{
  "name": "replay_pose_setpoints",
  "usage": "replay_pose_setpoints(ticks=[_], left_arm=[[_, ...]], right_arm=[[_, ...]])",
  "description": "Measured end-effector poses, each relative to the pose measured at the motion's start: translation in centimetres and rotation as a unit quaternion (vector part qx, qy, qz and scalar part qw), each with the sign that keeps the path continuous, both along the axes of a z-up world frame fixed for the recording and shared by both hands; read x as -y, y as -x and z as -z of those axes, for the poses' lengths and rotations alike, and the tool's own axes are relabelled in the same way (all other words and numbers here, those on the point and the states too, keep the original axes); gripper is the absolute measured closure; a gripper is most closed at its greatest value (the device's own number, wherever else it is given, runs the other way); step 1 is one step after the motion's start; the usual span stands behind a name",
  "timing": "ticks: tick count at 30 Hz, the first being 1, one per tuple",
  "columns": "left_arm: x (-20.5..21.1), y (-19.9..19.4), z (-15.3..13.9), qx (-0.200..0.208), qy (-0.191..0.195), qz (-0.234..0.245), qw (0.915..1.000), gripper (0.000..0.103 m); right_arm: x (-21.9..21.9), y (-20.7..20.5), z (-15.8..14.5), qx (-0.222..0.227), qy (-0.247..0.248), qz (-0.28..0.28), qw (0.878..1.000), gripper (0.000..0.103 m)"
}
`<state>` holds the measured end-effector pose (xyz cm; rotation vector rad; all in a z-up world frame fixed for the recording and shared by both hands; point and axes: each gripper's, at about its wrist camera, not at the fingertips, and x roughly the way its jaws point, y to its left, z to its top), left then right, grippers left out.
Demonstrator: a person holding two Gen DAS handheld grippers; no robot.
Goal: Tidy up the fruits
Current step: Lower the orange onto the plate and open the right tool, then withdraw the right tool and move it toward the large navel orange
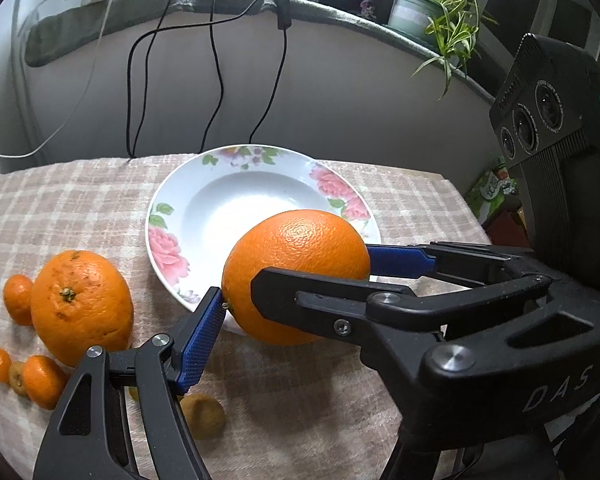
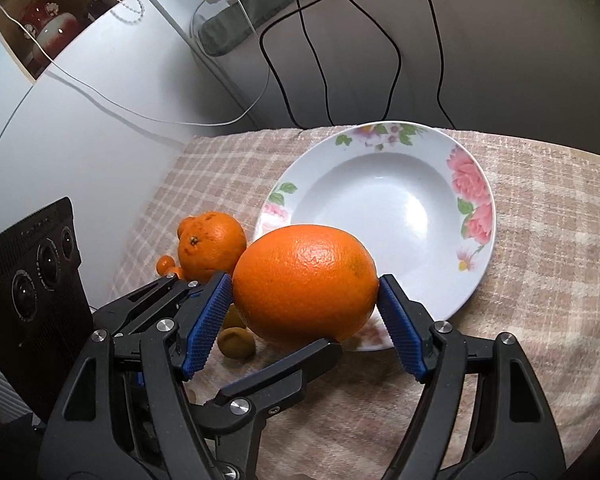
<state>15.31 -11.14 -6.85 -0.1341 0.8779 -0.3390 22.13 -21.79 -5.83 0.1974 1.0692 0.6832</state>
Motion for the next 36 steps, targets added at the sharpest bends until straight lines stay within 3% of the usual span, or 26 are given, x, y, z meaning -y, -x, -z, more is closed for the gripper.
replay_pose_setpoints(ticks=[5,20,26,36], left_arm=[[0.3,0.0,-0.6,0.013,-0.014,-0.003,0.9998,0.032],[-2.9,2.5,-1.8,0.035,-0.002,0.013,0.9993,0.031],[-6.3,4.0,-2.3,0.044,0.02,0.009,0.9988,0.031],[-14.2,4.2,-1.3,0.044,0.024,-0.034,0.9982,0.031]], right_arm=[[0.4,-0.7,0.2,0.0,0.012,0.004,1.0,0.026],[5.1,1.9,-3.9,0.072,-0.001,0.122,0.99,0.025],[5.3,4.5,-5.4,0.098,0.001,0.163,0.982,0.025],[1.5,6.2,-6.8,0.147,0.026,0.158,0.976,0.025]])
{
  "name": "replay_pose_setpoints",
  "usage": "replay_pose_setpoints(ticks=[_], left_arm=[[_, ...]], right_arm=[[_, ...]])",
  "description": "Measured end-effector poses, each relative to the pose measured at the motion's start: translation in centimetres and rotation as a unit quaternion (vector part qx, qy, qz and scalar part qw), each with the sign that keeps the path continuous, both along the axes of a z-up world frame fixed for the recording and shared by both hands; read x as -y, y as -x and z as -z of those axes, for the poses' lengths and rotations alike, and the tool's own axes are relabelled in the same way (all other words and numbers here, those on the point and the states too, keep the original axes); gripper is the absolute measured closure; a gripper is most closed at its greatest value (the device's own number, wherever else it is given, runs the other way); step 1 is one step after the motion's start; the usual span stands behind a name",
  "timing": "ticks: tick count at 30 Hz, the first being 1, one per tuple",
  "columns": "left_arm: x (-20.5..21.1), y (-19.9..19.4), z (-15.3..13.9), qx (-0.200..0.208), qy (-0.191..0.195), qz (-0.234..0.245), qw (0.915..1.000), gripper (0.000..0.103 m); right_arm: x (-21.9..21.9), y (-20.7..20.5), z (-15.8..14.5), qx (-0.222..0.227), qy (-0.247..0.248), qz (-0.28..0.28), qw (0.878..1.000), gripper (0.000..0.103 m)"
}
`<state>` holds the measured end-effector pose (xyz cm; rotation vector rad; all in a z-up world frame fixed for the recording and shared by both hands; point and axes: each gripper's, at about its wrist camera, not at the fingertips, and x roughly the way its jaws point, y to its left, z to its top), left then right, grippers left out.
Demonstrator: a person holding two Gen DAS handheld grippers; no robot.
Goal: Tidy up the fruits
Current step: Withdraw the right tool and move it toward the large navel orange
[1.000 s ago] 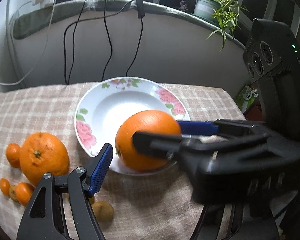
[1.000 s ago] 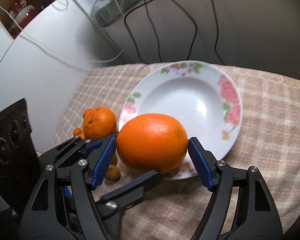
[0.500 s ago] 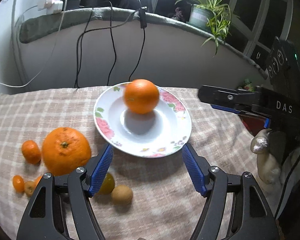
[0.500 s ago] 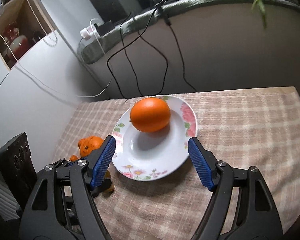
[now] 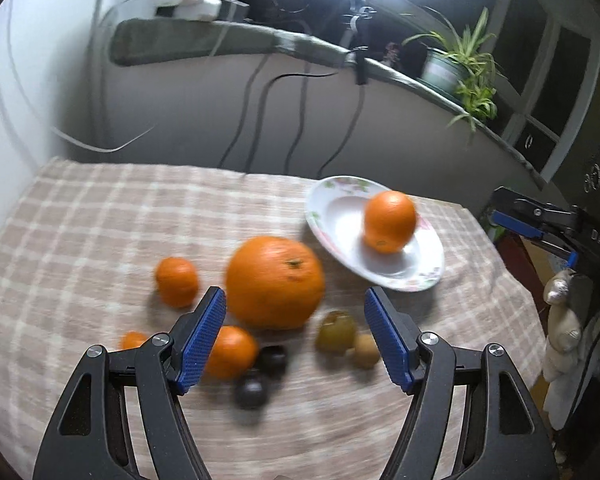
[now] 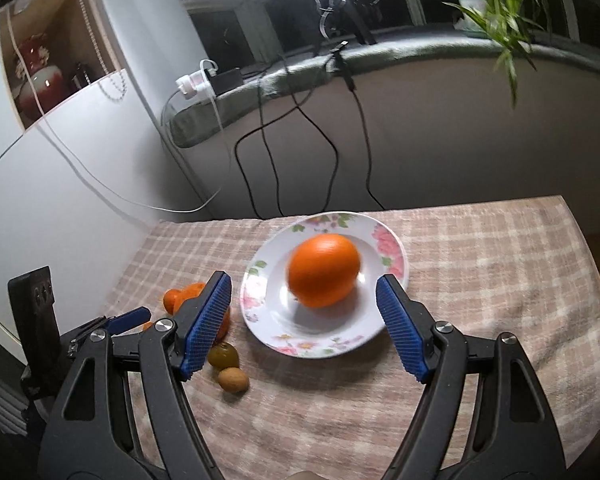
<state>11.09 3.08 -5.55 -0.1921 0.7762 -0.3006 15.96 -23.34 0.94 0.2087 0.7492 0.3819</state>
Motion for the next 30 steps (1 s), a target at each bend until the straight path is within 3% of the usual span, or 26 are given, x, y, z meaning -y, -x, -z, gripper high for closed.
replay_pose_setpoints(ticks=[6,13,21,30], left_arm=[[-2.5,0.0,0.4,-0.004,0.008,0.0,1.0,0.031],[-2.6,0.7,0.6,-0.004,0.007,0.018,0.9998,0.031],[-2.5,2.7,0.4,0.009,0.033,0.008,0.9994,0.032],[-1.8,6.2,-1.0,0.031,0.035,-0.005,0.9989,0.032]], right_arm=[[-3.8,-1.2,0.9,-0.021,0.005,-0.028,0.999,0.025],[-7.4,-1.0,1.9,-0.05,0.028,-0.081,0.995,0.025],[-7.8,1.1,1.4,-0.05,0.025,-0.098,0.994,0.025],[-7.6,4.7,-0.3,-0.038,0.014,-0.109,0.993,0.025]])
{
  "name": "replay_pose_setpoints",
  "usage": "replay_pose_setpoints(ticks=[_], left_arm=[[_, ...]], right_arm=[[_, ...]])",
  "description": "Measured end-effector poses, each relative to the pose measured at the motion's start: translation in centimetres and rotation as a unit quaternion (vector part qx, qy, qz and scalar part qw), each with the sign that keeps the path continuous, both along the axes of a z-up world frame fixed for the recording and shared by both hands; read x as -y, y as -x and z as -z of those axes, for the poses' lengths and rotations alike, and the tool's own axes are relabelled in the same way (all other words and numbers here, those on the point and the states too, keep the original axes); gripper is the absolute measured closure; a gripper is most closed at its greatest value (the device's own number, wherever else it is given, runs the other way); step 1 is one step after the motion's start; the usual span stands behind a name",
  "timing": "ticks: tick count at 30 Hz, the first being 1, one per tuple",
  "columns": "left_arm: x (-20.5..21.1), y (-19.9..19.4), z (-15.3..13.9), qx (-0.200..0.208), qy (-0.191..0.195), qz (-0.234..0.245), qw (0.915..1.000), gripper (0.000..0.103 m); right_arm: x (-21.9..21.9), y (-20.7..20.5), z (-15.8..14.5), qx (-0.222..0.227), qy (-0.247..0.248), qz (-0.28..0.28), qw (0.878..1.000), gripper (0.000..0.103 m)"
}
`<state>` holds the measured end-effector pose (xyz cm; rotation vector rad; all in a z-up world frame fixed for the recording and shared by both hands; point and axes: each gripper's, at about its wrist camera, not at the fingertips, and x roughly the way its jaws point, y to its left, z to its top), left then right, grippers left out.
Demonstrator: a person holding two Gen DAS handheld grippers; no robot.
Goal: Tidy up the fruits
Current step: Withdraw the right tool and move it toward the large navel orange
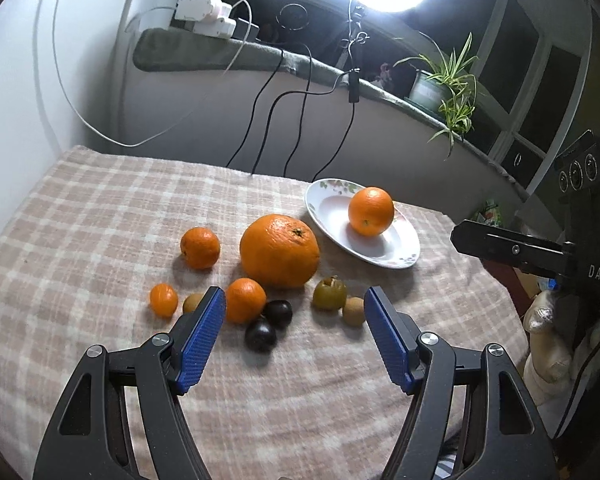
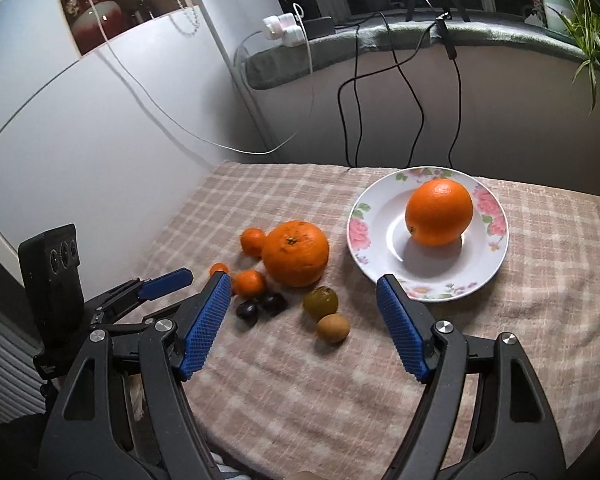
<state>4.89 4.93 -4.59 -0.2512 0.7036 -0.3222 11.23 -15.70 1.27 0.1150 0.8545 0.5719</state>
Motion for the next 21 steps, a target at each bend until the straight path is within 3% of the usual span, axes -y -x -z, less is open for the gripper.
replay_pose_setpoints(ticks=[9,21], left_arm=[[0.8,2.0,-1.0,0.013,-0.017,-0.009,0.9997,0.032],[2.5,2.7,-1.4,0.016,-0.031,-0.007,0.9994,0.032]], right_arm=[[0.5,1.1,-0.7,-0.01,-0.035,0.0,0.999,0.025],[2.5,2.9,-1.2,-0.007,-0.037,0.012,0.999,0.025]])
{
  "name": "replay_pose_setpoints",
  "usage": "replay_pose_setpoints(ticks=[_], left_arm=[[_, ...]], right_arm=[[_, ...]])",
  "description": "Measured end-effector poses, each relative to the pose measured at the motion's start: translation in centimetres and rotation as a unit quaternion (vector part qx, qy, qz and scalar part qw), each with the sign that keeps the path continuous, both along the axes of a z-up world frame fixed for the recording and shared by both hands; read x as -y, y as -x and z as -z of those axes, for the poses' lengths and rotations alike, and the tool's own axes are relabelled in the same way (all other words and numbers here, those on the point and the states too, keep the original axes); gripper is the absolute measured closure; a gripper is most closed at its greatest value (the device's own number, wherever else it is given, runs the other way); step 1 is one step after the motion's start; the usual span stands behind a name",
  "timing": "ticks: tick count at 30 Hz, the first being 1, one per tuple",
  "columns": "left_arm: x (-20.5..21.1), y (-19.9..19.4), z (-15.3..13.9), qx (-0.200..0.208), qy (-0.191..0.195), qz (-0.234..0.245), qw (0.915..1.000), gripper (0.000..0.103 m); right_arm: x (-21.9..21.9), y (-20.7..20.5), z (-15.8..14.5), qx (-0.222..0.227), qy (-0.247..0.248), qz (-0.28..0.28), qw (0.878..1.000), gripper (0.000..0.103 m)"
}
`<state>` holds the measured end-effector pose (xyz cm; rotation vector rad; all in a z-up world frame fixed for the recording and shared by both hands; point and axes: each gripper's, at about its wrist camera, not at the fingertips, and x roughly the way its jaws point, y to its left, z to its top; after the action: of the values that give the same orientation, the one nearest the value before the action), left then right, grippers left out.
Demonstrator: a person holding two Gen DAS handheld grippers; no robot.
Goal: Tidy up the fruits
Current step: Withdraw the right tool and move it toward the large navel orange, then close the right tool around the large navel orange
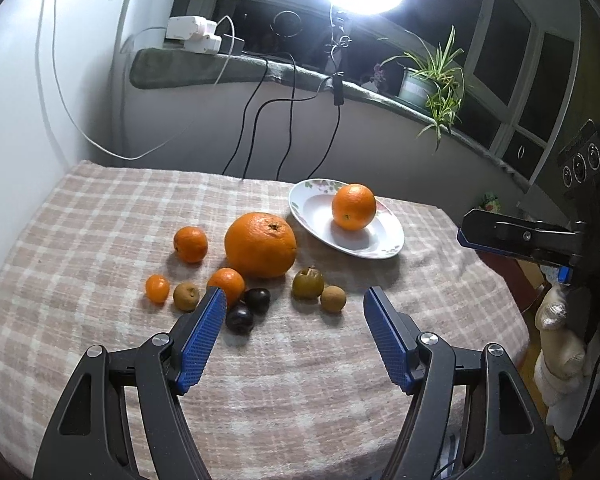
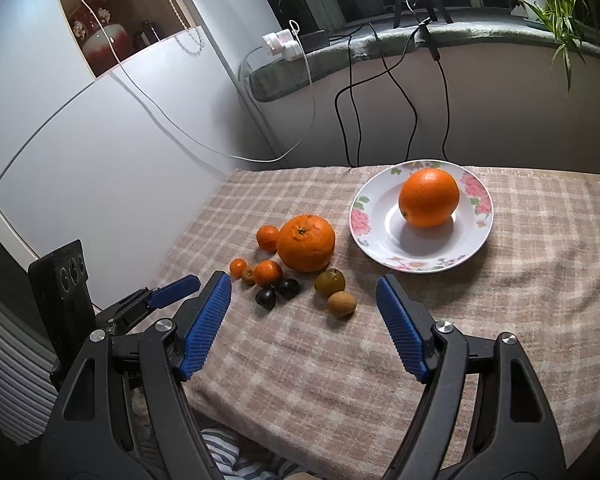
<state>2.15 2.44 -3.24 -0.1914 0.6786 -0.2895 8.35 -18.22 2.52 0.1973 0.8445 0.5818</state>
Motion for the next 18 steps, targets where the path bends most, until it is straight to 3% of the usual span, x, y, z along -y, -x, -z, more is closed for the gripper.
replay_pose_setpoints(ticks=[10,18], left_arm=[[0.1,-1.7,0.2,-0.018,-0.015,-0.001,0.9997,0.032],[-0.3,-4.5,1.9,-0.037,-0.016,0.006,0.9992,0.032]], right_arm=[[-0.7,-1.5,1.3,-0.019,-0.015,-0.014,1.0,0.025],[-2.8,-4.4,4.4,-0.057,-0.022,-0.026,0.998,0.025]])
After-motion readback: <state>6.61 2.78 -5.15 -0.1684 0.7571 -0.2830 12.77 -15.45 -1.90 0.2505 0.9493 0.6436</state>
